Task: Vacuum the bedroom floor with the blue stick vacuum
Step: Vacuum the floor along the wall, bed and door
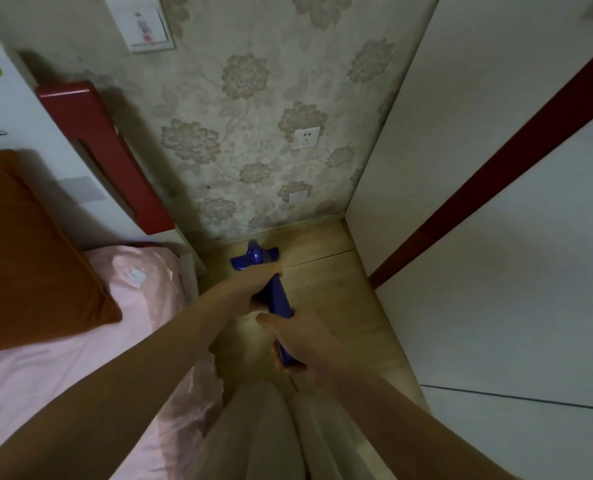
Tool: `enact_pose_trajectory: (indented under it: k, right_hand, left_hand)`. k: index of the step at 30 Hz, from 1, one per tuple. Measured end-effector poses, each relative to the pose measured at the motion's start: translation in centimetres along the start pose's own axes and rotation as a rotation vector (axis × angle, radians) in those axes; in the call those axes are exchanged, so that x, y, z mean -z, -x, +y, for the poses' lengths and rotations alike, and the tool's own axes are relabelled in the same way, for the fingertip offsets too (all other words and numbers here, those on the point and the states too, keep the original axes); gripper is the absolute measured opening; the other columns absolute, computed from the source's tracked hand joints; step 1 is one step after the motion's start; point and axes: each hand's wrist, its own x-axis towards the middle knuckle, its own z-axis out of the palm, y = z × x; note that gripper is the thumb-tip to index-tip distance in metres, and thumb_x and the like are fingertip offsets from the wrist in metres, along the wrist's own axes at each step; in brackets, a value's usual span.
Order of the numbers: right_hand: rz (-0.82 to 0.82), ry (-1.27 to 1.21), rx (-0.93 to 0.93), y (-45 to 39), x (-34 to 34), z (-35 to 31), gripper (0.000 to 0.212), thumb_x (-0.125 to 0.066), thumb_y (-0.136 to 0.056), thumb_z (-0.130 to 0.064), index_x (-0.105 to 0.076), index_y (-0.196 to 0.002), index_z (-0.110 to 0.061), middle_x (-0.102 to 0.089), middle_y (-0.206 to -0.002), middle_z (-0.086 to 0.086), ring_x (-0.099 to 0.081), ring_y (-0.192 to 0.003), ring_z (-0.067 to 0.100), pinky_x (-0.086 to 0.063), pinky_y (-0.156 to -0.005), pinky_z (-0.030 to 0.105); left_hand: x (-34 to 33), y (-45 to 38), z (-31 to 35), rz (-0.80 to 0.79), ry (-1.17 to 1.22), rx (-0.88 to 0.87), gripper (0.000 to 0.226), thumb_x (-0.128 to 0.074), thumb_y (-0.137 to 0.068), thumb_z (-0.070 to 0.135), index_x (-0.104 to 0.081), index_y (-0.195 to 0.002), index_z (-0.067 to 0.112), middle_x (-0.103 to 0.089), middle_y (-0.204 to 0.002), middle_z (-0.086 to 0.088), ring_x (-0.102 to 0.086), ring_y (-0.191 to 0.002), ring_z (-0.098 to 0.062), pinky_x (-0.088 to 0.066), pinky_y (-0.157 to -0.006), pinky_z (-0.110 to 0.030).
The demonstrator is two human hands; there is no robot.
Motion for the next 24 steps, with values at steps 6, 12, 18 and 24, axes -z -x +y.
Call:
enact_pose_trajectory:
  k: [6, 12, 18, 24]
  right_hand:
    - [0.049, 0.043, -0.039, -1.2, -0.2, 0.7, 0.023, -0.062, -0.092, -0.037, -0.049, -0.101, -0.02, -0.053, -0.068, -0.001, -0.05, -0.051, 0.008, -0.045, -0.049, 0.021]
    - [0.045, 0.16, -0.015, -2.3, 1.3, 1.5, 0.039, -0.061, -0.091, -0.045, -0.052, -0.115, -0.016, -0.055, -0.076, 0.0, -0.053, -0.059, 0.01, -0.046, -0.056, 0.024]
    - [0.013, 0.195, 0.015, -2.2, 2.4, 1.7, 0.031, -0.062, -0.092, -0.038, -0.052, -0.113, -0.017, -0.055, -0.071, -0.002, -0.053, -0.057, 0.009, -0.045, -0.055, 0.025]
    - [-0.042, 0.206, 0.02, 0.9, 0.9, 1.0, 0.027, -0.061, -0.093, -0.032, -0.049, -0.114, -0.019, -0.054, -0.072, -0.002, -0.052, -0.058, 0.007, -0.045, -0.057, 0.021]
  left_hand:
    - [-0.8, -0.7, -0.6, 0.013, -0.037, -0.073, 0.009, -0.056, -0.089, 0.014, -0.049, -0.089, 0.008, -0.053, -0.078, -0.01, -0.054, -0.068, -0.021, -0.051, -0.07, -0.035]
    - [-1.7, -1.2, -0.9, -0.006, -0.021, -0.067, 0.008, -0.053, -0.091, 0.016, -0.047, -0.091, 0.01, -0.052, -0.076, -0.006, -0.052, -0.064, -0.018, -0.049, -0.063, -0.03]
    - [-2.8, -0.9, -1.2, 0.017, 0.023, -0.08, 0.009, -0.051, -0.09, 0.013, -0.045, -0.095, 0.009, -0.049, -0.077, -0.006, -0.05, -0.064, -0.016, -0.048, -0.059, -0.028]
    - [-0.8, 1.1, -2.1, 0.054, 0.068, -0.091, 0.005, -0.051, -0.09, 0.012, -0.047, -0.091, 0.01, -0.05, -0.078, -0.007, -0.052, -0.066, -0.018, -0.045, -0.056, -0.03]
